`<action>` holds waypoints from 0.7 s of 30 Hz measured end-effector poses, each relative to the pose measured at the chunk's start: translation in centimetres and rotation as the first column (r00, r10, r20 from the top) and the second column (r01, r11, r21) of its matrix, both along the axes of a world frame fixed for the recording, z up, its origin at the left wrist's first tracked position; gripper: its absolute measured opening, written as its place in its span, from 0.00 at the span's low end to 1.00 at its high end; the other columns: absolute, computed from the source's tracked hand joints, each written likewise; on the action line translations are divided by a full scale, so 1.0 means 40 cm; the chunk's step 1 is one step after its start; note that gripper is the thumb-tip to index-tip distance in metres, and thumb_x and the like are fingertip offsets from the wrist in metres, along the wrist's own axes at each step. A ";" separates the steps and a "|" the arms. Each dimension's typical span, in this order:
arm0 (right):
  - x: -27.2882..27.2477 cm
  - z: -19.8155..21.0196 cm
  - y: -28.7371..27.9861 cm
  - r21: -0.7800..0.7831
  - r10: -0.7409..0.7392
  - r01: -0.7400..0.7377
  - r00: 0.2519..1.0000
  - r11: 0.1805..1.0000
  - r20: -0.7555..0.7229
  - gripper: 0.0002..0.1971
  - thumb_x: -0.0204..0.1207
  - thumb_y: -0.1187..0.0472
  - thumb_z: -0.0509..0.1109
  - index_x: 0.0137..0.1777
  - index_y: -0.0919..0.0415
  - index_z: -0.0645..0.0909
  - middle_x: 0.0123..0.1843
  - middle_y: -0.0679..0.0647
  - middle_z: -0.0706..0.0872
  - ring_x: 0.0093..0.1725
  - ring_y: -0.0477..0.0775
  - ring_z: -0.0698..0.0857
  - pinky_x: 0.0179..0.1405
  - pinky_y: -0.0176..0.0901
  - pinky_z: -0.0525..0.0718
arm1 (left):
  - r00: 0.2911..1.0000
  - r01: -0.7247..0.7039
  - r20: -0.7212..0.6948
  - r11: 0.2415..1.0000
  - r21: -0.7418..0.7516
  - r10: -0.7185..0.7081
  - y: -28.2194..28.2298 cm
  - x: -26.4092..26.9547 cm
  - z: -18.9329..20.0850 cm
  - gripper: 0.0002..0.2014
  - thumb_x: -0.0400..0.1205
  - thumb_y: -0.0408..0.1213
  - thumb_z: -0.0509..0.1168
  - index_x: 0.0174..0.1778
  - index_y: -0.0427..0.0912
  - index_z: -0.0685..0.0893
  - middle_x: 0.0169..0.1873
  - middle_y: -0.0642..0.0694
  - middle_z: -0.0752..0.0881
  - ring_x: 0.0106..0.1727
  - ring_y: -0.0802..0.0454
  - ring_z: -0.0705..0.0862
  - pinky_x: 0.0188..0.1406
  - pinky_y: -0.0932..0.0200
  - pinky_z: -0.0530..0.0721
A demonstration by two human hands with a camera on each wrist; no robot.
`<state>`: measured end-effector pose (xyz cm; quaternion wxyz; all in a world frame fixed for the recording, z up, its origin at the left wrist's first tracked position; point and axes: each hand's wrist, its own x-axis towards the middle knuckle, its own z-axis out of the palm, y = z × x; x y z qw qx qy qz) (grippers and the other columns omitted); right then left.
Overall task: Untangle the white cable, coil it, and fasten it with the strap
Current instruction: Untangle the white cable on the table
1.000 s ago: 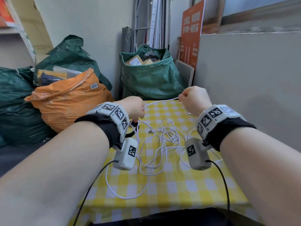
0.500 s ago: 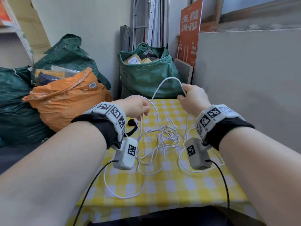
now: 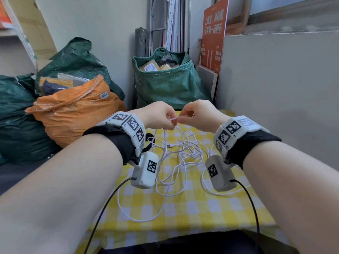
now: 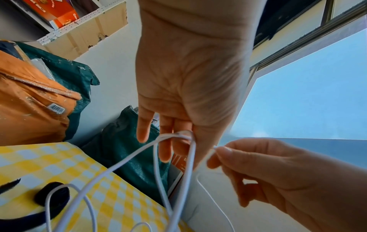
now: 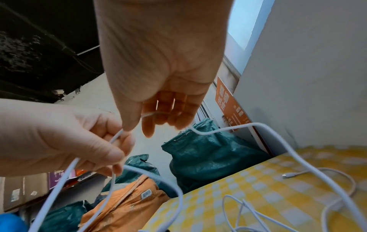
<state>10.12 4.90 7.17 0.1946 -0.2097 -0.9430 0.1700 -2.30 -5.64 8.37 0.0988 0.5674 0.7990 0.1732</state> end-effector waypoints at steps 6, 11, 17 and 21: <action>0.042 -0.005 0.081 -0.077 -0.347 0.339 0.922 0.938 -0.173 0.16 0.77 0.52 0.66 0.33 0.61 0.80 0.35 0.57 0.81 0.41 0.60 0.80 0.42 0.43 0.79 | 0.971 -0.161 -0.198 0.978 -0.133 0.133 -0.034 -0.062 -0.003 0.08 0.80 0.33 0.64 0.46 0.37 0.89 0.31 0.51 0.84 0.33 0.56 0.79 0.28 0.67 0.74; 0.065 -0.011 0.110 -0.055 -0.549 0.547 0.836 0.835 -0.022 0.14 0.79 0.54 0.62 0.52 0.60 0.86 0.55 0.62 0.86 0.55 0.65 0.83 0.48 0.44 0.77 | 0.956 -0.232 -0.220 0.957 -0.173 0.192 -0.040 -0.088 -0.014 0.16 0.85 0.36 0.57 0.45 0.34 0.89 0.42 0.42 0.89 0.39 0.50 0.79 0.30 0.66 0.71; 0.036 -0.002 0.057 0.000 -0.341 0.343 0.936 0.939 -0.091 0.23 0.78 0.60 0.62 0.74 0.47 0.74 0.73 0.53 0.79 0.70 0.58 0.78 0.66 0.46 0.77 | 0.985 -0.123 -0.136 0.981 -0.147 0.104 0.015 -0.038 -0.009 0.17 0.87 0.39 0.54 0.49 0.37 0.87 0.45 0.45 0.90 0.40 0.52 0.81 0.32 0.69 0.73; -0.004 0.005 0.004 0.127 -0.025 0.034 0.997 0.991 -0.069 0.16 0.78 0.60 0.65 0.65 0.51 0.84 0.62 0.52 0.87 0.62 0.53 0.84 0.64 0.48 0.80 | 0.991 -0.065 -0.130 0.983 -0.172 0.043 0.056 0.002 -0.010 0.15 0.88 0.39 0.52 0.45 0.40 0.83 0.38 0.45 0.87 0.41 0.50 0.82 0.37 0.57 0.75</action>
